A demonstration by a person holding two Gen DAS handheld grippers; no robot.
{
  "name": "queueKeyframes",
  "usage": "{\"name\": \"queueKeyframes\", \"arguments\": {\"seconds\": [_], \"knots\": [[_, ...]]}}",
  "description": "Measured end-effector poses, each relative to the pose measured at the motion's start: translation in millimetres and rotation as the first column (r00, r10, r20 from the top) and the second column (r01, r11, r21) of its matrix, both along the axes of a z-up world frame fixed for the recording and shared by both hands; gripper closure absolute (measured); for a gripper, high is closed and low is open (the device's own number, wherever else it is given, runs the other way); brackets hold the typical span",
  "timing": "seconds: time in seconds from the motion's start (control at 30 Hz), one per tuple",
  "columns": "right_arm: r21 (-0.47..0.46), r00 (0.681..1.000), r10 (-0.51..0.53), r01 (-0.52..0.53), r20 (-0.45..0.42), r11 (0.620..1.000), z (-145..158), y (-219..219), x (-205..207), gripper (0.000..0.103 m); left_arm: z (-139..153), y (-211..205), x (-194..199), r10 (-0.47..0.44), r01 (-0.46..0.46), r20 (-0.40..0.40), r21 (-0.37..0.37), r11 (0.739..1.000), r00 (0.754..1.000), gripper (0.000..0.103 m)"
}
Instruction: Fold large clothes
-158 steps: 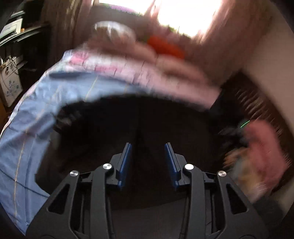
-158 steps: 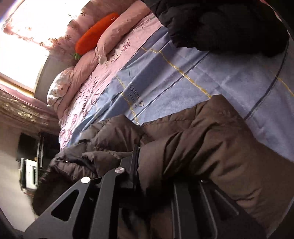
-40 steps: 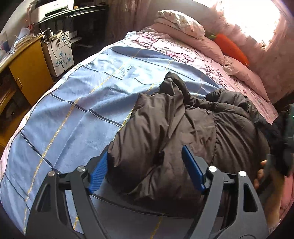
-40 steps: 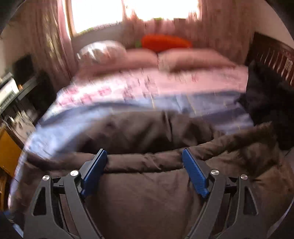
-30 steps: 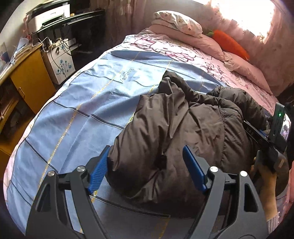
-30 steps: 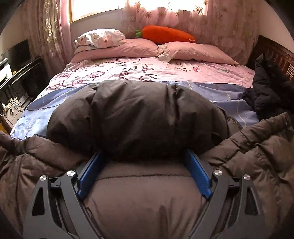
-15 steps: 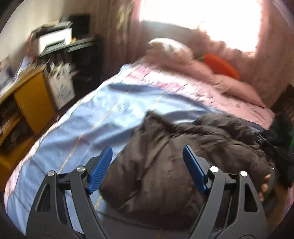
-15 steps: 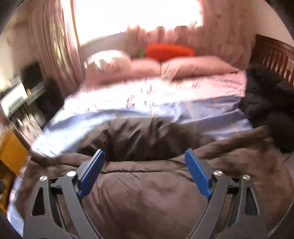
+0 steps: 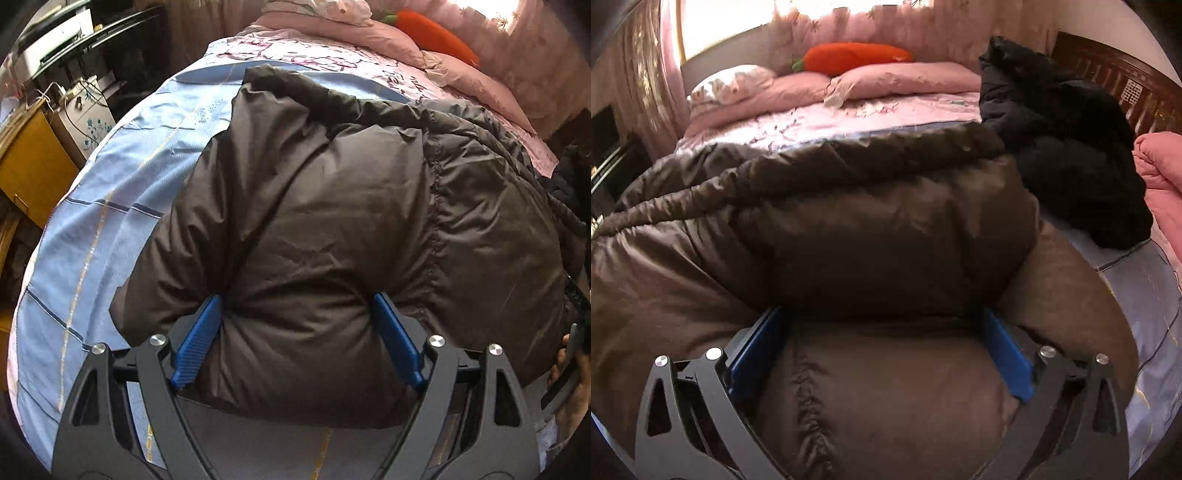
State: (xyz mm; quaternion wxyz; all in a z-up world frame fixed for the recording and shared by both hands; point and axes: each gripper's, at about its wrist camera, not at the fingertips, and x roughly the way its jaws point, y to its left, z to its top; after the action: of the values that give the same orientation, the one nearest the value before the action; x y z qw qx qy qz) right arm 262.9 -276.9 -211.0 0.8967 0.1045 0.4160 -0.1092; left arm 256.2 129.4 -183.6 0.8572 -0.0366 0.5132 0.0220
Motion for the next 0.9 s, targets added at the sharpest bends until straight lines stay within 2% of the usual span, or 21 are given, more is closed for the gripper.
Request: {"name": "queueKeyframes", "arguments": {"seconds": [0.07, 0.13, 0.2, 0.3, 0.33, 0.4, 0.47, 0.57, 0.63, 0.67, 0.73, 0.8, 0.83, 0.9], "knots": [[0.045, 1.0, -0.005, 0.005, -0.003, 0.999, 14.4, -7.3, -4.7, 0.01, 3.9, 1.6, -0.4, 0.003, -0.003, 0.012, 0.006, 1.0, 1.0, 0.019], [0.047, 0.995, -0.049, 0.045, 0.083, 0.998, 36.6, -22.4, -26.4, 0.01, 6.4, 2.1, -1.9, 0.013, -0.013, 0.017, 0.013, 1.0, 1.0, 0.018], [0.041, 0.988, -0.107, 0.102, 0.116, 0.994, 43.8, -40.0, -44.6, 0.01, 6.4, 2.7, -2.8, 0.014, -0.014, 0.01, 0.016, 1.0, 1.0, 0.018], [0.095, 0.988, -0.145, 0.149, -0.044, 0.984, 6.5, -77.7, -44.4, 0.01, 5.9, 1.0, -1.5, 0.015, -0.015, 0.002, 0.014, 1.0, 1.0, 0.018], [0.153, 0.987, -0.12, 0.136, -0.108, 0.979, -13.5, -89.5, -41.6, 0.008, 6.4, 0.5, -1.6, 0.015, -0.015, -0.001, 0.005, 1.0, 1.0, 0.018], [0.211, 0.983, -0.127, 0.152, -0.129, 0.966, -16.1, -97.6, -44.2, 0.008, 12.3, 0.5, -4.0, 0.021, -0.021, 0.005, -0.013, 1.0, 1.0, 0.02], [0.222, 0.984, -0.158, 0.174, -0.086, 0.959, 12.6, -97.2, -56.3, 0.009, 26.1, 0.4, -10.0, 0.033, -0.031, 0.04, -0.06, 0.998, 0.999, 0.02], [0.137, 0.993, -0.111, 0.105, 0.041, 0.985, 71.8, -68.6, -86.8, 0.008, 67.1, -13.7, -27.2, 0.036, -0.02, 0.131, -0.123, 0.992, 0.991, 0.019], [0.041, 0.992, -0.051, 0.046, 0.115, 0.998, 118.4, -34.0, -116.2, 0.002, 106.2, -33.8, -48.9, 0.023, 0.009, 0.219, -0.143, 0.99, 0.976, 0.012], [0.016, 0.99, -0.018, 0.016, 0.142, 1.0, 139.0, -15.6, -130.7, 0.001, 119.9, -42.0, -57.4, 0.022, 0.015, 0.244, -0.149, 0.989, 0.969, 0.005], [0.002, 0.982, 0.026, -0.027, 0.186, 1.0, 168.5, 15.5, -156.4, 0.001, 156.8, -66.6, -83.5, -0.035, 0.085, 0.304, -0.152, 0.985, 0.952, 0.002], [-0.013, 0.974, 0.039, -0.037, 0.221, 0.999, 188.4, 38.9, -180.4, 0.001, 180.3, -85.7, -104.8, -0.099, 0.143, 0.359, -0.099, 0.985, 0.928, 0.002], [-0.025, 0.973, 0.04, -0.035, 0.229, 0.999, 195.0, 52.4, -193.0, 0.001, 192.8, -99.5, -119.3, -0.136, 0.162, 0.397, -0.031, 0.986, 0.908, 0.002], [-0.048, 0.976, 0.063, -0.054, 0.207, 0.997, 199.7, 73.0, -200.5, 0.001, 202.2, -116.2, -137.4, -0.183, 0.174, 0.432, 0.061, 0.983, 0.883, 0.002]]}}
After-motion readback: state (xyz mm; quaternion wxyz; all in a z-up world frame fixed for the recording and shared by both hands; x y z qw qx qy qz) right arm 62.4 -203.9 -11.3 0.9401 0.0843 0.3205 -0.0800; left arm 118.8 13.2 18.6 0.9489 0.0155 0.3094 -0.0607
